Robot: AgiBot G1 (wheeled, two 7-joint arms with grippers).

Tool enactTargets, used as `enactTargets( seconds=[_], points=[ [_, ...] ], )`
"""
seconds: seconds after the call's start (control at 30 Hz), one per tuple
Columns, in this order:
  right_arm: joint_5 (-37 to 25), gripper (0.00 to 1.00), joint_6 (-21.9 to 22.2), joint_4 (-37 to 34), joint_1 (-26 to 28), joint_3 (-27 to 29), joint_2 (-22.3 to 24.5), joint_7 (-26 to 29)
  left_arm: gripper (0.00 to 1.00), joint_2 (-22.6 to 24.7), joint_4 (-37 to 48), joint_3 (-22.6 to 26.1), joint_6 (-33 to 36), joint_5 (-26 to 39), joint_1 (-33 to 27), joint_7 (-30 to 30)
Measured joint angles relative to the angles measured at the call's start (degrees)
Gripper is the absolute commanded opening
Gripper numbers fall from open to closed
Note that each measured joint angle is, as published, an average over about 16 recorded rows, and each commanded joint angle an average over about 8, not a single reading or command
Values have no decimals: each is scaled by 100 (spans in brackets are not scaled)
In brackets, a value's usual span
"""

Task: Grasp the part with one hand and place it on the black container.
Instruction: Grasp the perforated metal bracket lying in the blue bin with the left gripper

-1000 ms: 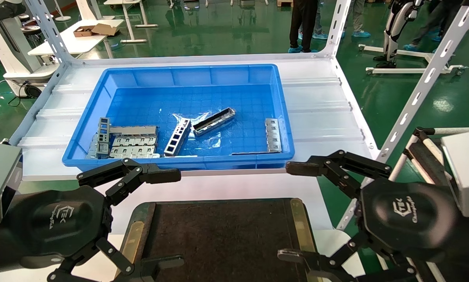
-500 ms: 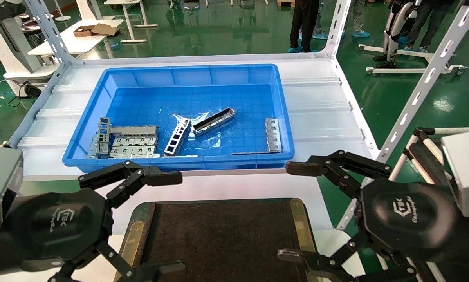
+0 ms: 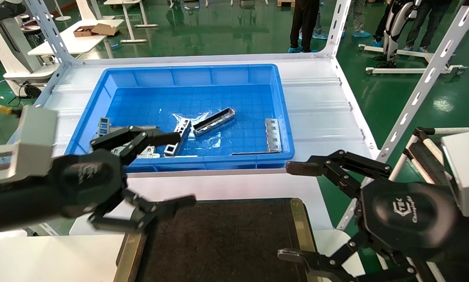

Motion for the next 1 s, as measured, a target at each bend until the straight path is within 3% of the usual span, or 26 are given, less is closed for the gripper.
enactTargets(
  seconds=[0.4, 1.0],
  points=[
    [0, 100, 0, 0, 0, -1, 0, 0, 100, 1082, 1044, 547, -1002, 1222, -901, 56],
    [1, 100, 0, 0, 0, -1, 0, -1, 100, 3093, 4176, 1163, -2455, 2523, -2182, 1028]
  ],
)
